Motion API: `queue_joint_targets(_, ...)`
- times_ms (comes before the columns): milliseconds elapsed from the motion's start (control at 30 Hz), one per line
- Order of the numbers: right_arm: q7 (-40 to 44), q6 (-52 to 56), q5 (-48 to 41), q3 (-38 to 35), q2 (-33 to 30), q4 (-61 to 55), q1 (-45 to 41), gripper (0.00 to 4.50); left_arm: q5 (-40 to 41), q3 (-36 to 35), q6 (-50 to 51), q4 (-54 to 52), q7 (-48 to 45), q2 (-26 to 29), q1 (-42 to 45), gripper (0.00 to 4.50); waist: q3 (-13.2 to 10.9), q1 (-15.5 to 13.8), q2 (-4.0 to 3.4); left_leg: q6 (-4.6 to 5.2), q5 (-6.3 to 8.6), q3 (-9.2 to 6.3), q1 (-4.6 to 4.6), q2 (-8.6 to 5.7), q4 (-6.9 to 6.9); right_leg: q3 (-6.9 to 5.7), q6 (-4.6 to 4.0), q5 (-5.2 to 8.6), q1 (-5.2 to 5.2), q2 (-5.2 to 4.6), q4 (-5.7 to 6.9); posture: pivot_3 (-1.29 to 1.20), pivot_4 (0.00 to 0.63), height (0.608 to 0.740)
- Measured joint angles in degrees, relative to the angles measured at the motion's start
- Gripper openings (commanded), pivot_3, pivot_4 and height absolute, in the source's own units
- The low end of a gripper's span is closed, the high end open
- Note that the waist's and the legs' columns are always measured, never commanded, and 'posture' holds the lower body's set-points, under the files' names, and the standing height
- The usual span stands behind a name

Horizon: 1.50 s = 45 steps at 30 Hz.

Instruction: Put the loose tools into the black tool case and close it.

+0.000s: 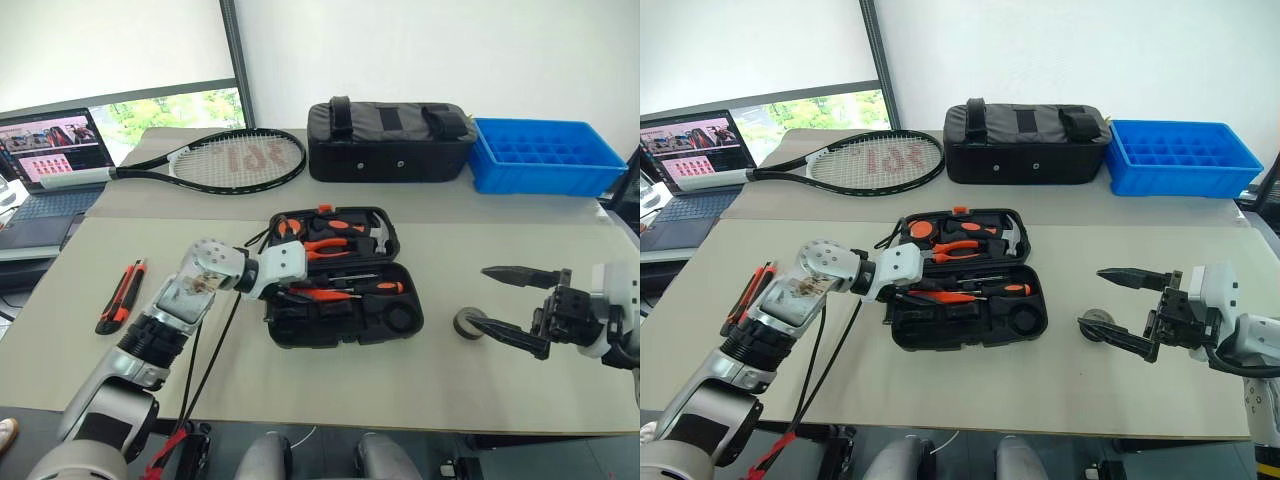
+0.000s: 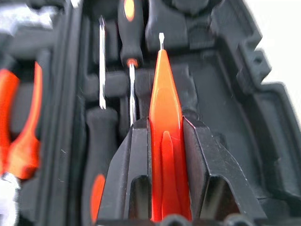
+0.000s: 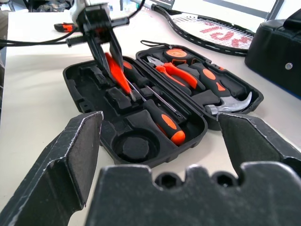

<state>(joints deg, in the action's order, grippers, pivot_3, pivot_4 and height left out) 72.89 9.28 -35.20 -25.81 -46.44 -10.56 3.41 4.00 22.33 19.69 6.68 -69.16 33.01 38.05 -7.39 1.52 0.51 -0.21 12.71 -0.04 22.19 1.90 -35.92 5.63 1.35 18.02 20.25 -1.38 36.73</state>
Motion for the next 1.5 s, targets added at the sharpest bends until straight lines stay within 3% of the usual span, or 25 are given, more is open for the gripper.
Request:
queue_joint_targets(1000, -0.51, -0.12, 0.0, -1.52, 0.0, 0.0, 1.27, 4.5, -3.33, 2.18, 6.86, -3.5, 0.94, 1.37, -0.63, 0.49, 0.02, -0.34, -0.03, 0.0, 0.0, 0.01, -0.09, 0.01, 0.0, 0.01, -0.01, 0.0, -0.07, 0.0, 0.03, 0.0, 0.15, 0.707)
queue_joint_targets(1067, -0.5, -0.12, 0.0, -1.52, 0.0, 0.0, 1.27, 4.5, -3.61, 2.19, 6.45, -3.36, 0.96, 1.27, -0.62, 1.5, 0.02, -0.36, -0.03, 0.0, 0.0, 0.01, -0.09, 0.0, 0.0, 0.01, -0.02, -0.01, -0.07, 0.0, 0.03, 0.0, 0.15, 0.707)
queue_joint_targets(1200, -0.5, -0.43, 0.05, -1.52, 0.01, 0.04, 1.27, 4.5, -3.96, 2.02, 4.93, -2.73, 1.63, 0.75, -0.63, 2.75, 0.04, -0.38, -0.06, 0.0, 0.0, 0.01, -0.09, 0.0, -0.01, 0.02, -0.03, -0.01, -0.08, 0.0, 0.03, 0.0, 0.15, 0.707)
queue_joint_targets(1333, -0.45, -0.79, 0.05, -1.52, 0.01, 0.13, 1.28, 4.5, -2.24, 0.39, 5.8, -2.61, 2.3, 0.03, -0.76, 2.75, 0.03, -0.43, -0.05, 0.0, 0.0, 0.01, -0.07, 0.0, -0.03, 0.01, -0.02, -0.01, -0.06, 0.0, 0.05, 0.0, 0.15, 0.707)
queue_joint_targets(1500, -0.34, -1.51, 0.07, -1.7, 0.01, 1.0, 1.69, 4.5, 6.04, -9.52, 7.8, -5.43, 2.03, 0.0, -0.2, 2.75, 0.04, -0.54, -0.07, 0.0, 0.0, 0.01, -0.04, 0.0, -0.04, -0.01, -0.04, -0.02, -0.04, -0.02, 0.06, 0.0, 0.15, 0.707)
